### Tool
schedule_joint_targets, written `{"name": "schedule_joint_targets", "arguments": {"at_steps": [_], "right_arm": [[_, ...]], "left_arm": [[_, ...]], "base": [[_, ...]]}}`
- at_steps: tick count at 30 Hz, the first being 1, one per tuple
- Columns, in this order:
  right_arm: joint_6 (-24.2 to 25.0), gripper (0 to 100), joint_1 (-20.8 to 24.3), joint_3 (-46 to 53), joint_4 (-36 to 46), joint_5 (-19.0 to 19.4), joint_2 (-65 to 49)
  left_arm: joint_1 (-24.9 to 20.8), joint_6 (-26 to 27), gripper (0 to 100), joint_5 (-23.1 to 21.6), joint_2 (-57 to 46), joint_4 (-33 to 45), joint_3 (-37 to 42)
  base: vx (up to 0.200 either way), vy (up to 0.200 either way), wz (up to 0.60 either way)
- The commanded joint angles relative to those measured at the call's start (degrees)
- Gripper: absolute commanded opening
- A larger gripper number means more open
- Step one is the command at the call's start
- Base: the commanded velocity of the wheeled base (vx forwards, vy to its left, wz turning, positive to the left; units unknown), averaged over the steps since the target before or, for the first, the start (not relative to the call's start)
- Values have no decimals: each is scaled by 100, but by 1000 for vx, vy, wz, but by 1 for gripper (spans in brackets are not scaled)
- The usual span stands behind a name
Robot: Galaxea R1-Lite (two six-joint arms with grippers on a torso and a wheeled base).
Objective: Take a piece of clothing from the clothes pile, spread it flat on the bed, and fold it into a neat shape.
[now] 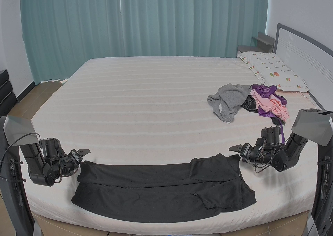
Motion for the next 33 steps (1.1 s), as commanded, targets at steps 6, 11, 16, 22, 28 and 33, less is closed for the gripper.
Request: {"name": "schedule_joint_targets", "arguments": {"at_steps": [6,11,16,22,28,33], "right_arm": [[104,100,-10,90,32,-11,-559],[148,100,16,380,50,-20,-990],[174,100,16,995,32,-108,-1482],[438,100,78,1865,-29,-117,-1930],[824,100,130,2129,-108,-73,-1878],[868,100,174,2270,-557,-73,-1658]], "left_arm": [[400,-337,100,-237,-562,-74,544],[312,-477,100,-289,-843,-74,948],[260,-732,100,-316,-1194,-83,1502],[242,-653,100,-280,-1150,-250,2126],[181,-302,100,-228,-1142,-751,2732],[75,32,100,71,-887,-874,2899]], "base": [[0,0,0],[0,0,0],[-200,0,0],[-33,0,0],[0,0,0],[0,0,0]]}}
